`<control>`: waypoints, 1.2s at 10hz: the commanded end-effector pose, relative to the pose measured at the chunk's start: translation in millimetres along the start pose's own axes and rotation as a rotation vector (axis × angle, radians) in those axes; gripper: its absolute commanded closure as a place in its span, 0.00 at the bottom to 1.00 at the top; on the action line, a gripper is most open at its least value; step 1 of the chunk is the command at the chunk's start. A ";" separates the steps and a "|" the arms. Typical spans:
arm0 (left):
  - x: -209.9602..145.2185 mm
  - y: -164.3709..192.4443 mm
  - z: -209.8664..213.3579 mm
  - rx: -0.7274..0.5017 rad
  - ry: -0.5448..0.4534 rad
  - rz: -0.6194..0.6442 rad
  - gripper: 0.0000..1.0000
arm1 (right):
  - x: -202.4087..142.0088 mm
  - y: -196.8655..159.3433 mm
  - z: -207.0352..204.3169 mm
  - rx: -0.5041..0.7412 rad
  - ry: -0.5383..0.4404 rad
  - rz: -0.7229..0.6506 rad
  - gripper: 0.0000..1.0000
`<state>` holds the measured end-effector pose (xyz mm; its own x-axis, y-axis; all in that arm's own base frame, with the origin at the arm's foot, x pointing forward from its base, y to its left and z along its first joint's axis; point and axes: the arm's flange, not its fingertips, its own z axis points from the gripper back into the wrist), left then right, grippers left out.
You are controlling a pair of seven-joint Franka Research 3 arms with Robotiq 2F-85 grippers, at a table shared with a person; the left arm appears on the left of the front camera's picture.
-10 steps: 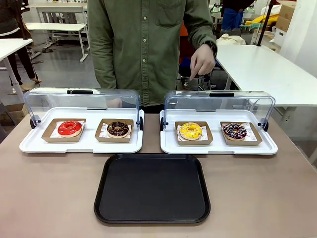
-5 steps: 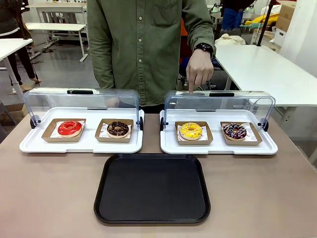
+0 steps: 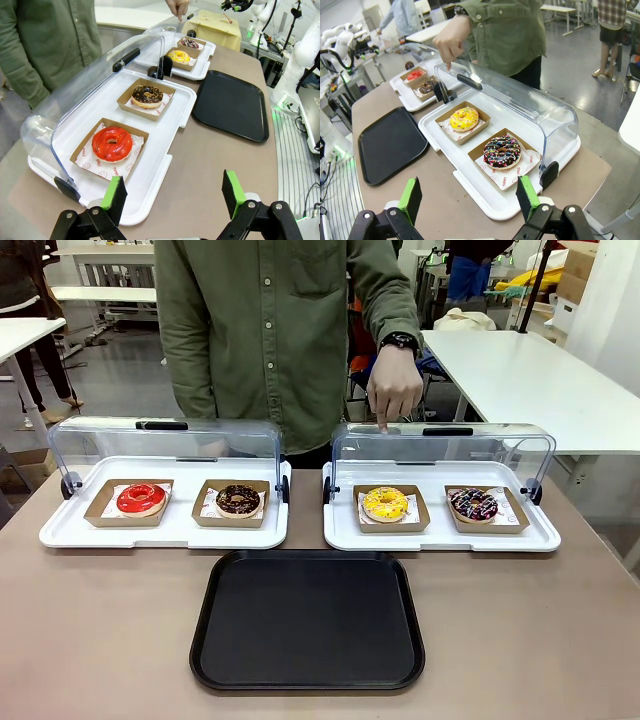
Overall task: Move the third donut from the left to the tray.
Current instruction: Pick up the Paper togo box containing the Donut indicated by the person and place it on the Handle tray.
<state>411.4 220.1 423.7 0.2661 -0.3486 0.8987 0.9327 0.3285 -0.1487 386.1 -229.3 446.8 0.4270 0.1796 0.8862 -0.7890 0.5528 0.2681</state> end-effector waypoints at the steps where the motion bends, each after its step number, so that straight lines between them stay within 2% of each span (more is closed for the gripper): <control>1: 1.6 0.3 1.5 0.000 0.001 -0.004 0.00 | 1.9 -1.5 -0.2 0.005 -0.027 0.019 0.00; 8: 1.6 0.3 1.5 0.000 0.001 -0.004 0.00 | 1.9 -1.5 -0.2 0.005 -0.027 0.019 0.00; 9: 1.6 0.3 1.5 0.000 0.001 -0.004 0.00 | 0.0 0.0 0.0 0.000 0.000 0.000 0.00; 12: 1.6 0.3 1.5 0.000 0.001 -0.004 0.00 | 30.1 39.1 -37.2 0.032 0.044 0.090 0.00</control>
<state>411.5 220.3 423.6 0.2663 -0.3487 0.8986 0.9326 0.3288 -0.1488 390.8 -196.1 463.5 0.3859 0.2286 0.8938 -0.8296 0.5097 0.2279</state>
